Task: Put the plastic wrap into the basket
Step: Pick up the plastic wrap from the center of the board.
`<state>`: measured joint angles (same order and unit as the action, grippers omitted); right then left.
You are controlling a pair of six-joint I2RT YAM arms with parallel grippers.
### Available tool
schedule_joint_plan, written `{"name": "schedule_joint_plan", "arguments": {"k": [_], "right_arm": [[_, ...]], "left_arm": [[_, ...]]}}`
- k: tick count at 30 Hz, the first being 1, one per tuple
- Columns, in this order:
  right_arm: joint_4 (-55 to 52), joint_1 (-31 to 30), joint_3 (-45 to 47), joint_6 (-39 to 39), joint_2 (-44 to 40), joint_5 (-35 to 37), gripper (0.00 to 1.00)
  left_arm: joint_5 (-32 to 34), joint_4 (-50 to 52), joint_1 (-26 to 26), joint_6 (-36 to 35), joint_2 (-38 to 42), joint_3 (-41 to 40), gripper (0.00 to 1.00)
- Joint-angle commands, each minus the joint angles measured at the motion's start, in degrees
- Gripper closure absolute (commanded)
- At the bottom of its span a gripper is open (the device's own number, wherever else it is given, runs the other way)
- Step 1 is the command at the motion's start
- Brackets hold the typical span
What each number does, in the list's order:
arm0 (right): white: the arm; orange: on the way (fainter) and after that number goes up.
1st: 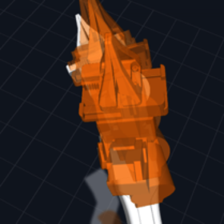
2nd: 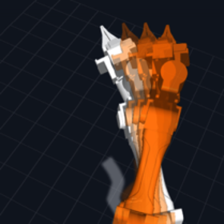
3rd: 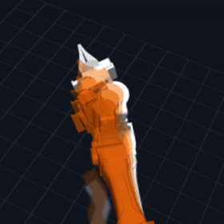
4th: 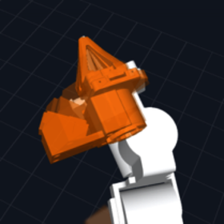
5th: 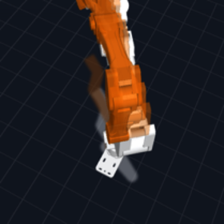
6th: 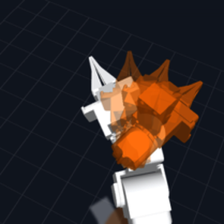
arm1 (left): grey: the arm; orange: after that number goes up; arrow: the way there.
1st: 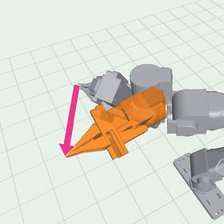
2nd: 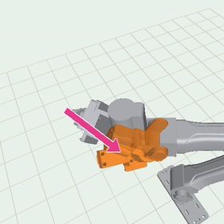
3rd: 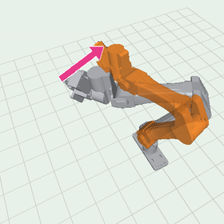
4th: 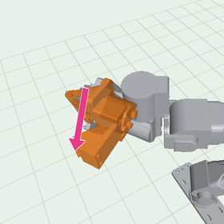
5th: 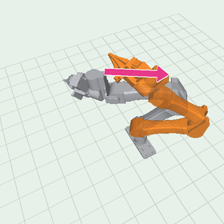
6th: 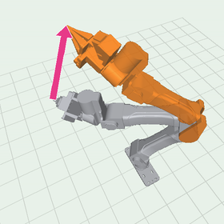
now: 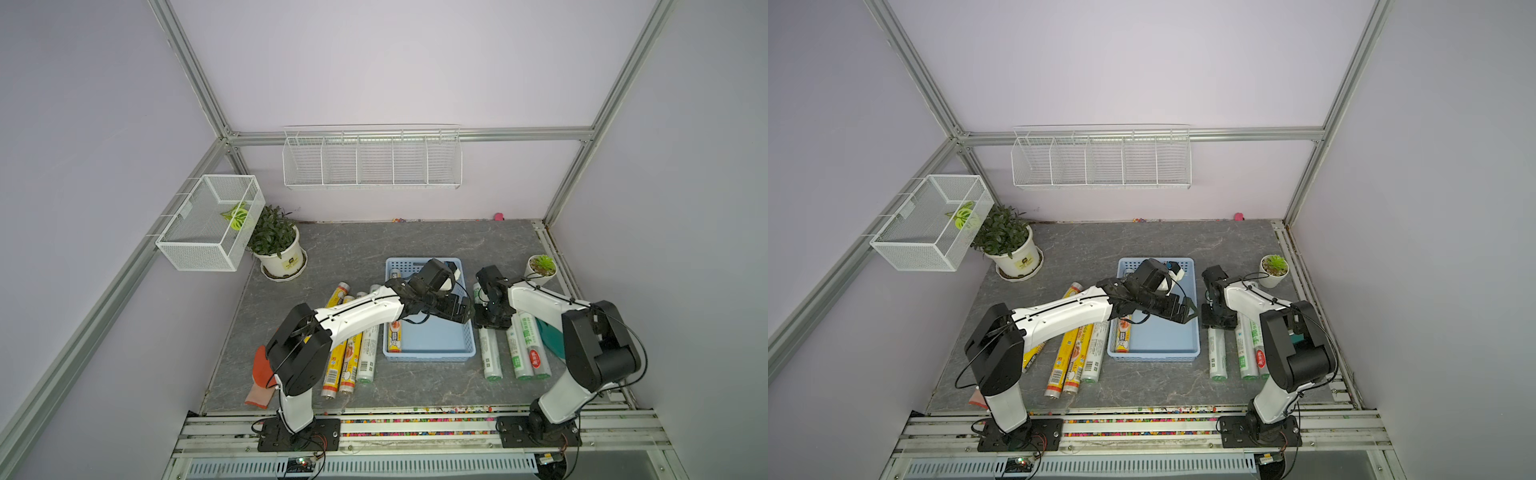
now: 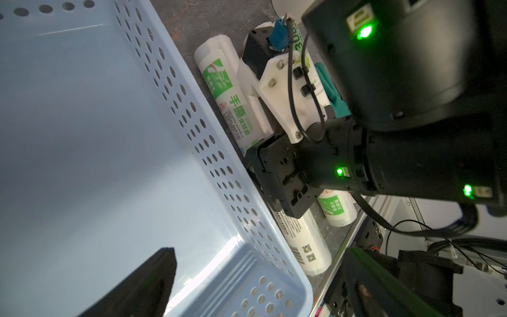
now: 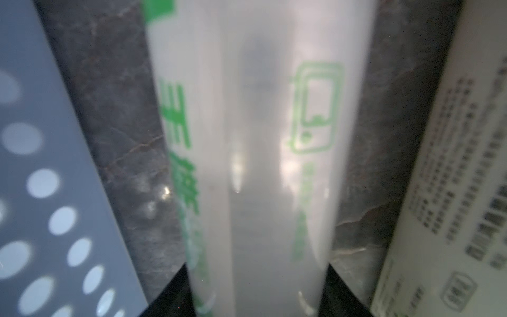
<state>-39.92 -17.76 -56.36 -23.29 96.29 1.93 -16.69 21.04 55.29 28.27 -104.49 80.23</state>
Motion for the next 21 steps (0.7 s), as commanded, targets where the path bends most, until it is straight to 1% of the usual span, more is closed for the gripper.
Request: {"name": "schedule_joint_plan", "arguments": {"k": [1, 5, 9, 12, 16, 21], "right_arm": [[-2.5, -1.2, 0.4, -2.0, 0.6, 0.8, 0.39], [-4.0, -2.7, 2.2, -3.0, -0.6, 2.4, 0.37], [-1.9, -2.8, 4.7, -3.3, -1.3, 1.4, 0.38], [-1.7, -2.8, 5.3, -3.7, -0.8, 2.2, 0.44], [-1.9, -2.8, 5.3, -3.4, -2.9, 3.2, 0.50], [-4.9, -2.8, 3.5, -2.0, -8.6, 5.9, 0.59]], "left_arm": [[0.9, -1.1, -0.3, 0.7, 2.1, -1.2, 0.00], [1.3, -1.7, -0.4, 0.8, 3.1, -2.1, 0.00], [1.6, -2.9, -0.5, 1.2, 3.9, -3.1, 0.00], [1.7, -2.8, -0.5, 1.1, 4.1, -3.1, 0.00], [2.6, -3.4, -0.6, 1.1, 4.9, -3.8, 0.00], [7.3, -2.9, -0.5, 0.8, 6.5, -4.5, 0.00]]}}
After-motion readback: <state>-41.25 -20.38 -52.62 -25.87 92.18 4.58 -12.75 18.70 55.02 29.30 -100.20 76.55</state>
